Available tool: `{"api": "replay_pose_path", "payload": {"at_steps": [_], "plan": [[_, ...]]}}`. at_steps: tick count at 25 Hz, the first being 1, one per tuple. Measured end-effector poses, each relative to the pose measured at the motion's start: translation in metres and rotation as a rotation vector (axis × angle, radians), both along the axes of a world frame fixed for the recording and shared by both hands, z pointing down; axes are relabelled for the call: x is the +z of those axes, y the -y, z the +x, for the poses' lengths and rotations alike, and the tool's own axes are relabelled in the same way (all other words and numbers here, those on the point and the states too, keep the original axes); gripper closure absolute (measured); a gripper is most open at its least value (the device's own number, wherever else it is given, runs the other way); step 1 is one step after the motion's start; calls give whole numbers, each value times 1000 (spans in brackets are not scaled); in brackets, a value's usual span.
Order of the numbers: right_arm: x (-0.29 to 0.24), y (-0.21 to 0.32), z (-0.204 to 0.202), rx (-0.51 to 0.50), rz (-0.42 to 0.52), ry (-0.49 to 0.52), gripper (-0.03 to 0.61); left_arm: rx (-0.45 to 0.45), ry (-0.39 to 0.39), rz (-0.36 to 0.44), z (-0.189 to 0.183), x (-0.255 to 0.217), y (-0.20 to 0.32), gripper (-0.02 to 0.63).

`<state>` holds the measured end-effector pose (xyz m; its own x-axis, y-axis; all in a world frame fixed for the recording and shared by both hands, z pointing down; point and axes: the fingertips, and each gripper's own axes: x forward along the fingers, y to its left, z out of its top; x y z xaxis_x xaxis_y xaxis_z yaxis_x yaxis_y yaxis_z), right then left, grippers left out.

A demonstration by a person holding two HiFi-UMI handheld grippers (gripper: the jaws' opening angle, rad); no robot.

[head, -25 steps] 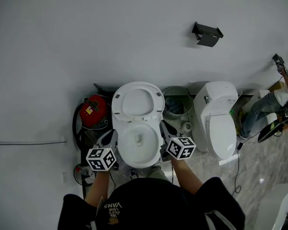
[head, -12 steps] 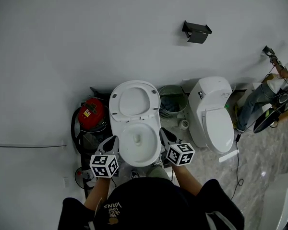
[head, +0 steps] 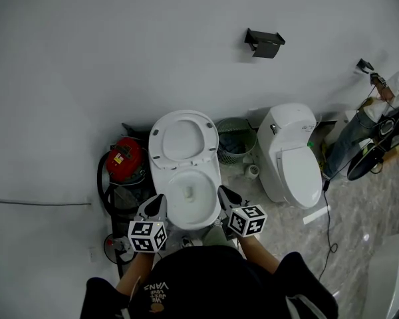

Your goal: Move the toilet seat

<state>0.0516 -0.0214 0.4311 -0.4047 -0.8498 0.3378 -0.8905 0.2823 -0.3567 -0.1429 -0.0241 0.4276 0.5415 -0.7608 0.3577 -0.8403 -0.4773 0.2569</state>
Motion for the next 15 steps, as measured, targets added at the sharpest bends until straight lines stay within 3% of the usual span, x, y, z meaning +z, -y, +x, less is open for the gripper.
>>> {"api": "replay_pose_path", "payload": {"at_steps": [15], "plan": [[10,-6,-3,-19,-32,-25,581,57,14,7,9,-1,-16,614]]}}
